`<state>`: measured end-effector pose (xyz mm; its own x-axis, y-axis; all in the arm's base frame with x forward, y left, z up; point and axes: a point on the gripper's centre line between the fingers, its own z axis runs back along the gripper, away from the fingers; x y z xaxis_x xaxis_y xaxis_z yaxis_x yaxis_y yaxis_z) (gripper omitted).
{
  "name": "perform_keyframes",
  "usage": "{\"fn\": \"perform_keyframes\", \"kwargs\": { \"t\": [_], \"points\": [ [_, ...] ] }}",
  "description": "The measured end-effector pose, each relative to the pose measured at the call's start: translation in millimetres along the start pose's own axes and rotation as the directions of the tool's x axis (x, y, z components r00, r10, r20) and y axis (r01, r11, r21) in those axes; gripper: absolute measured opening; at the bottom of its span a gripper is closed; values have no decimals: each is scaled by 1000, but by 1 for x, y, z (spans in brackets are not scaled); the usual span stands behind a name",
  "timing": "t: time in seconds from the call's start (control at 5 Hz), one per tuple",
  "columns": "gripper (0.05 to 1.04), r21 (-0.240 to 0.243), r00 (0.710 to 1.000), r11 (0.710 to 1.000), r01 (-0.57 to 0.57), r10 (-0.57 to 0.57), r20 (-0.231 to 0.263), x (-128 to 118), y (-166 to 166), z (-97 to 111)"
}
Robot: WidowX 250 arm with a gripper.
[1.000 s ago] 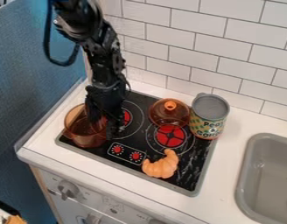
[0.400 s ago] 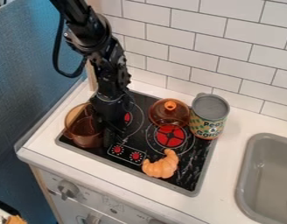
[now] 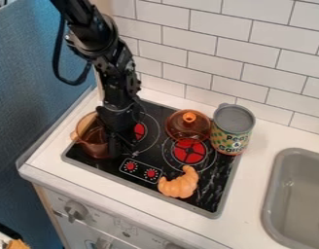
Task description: Put the orange pot on top of the left burner
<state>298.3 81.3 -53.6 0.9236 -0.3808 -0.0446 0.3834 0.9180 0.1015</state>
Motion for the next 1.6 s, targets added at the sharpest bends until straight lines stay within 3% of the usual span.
{"fn": "perform_keyframes", "kwargs": {
  "t": [0.2, 0.4, 0.6, 0.8, 1.2, 1.6],
  "points": [
    [89, 53, 999, 998, 41, -41, 0, 3, 2, 10],
    [89, 98, 996, 992, 83, -86, 34, 5, 7, 30],
    [89, 121, 981, 975, 185, -191, 38, 9, 9, 41],
    [89, 166, 951, 941, 296, -306, 35, 24, 20, 53],
    [89, 165, 868, 857, 488, -497, 13, 56, 36, 46],
    [89, 112, 847, 842, 528, -531, 0, 68, 46, 20]
  ]
}}
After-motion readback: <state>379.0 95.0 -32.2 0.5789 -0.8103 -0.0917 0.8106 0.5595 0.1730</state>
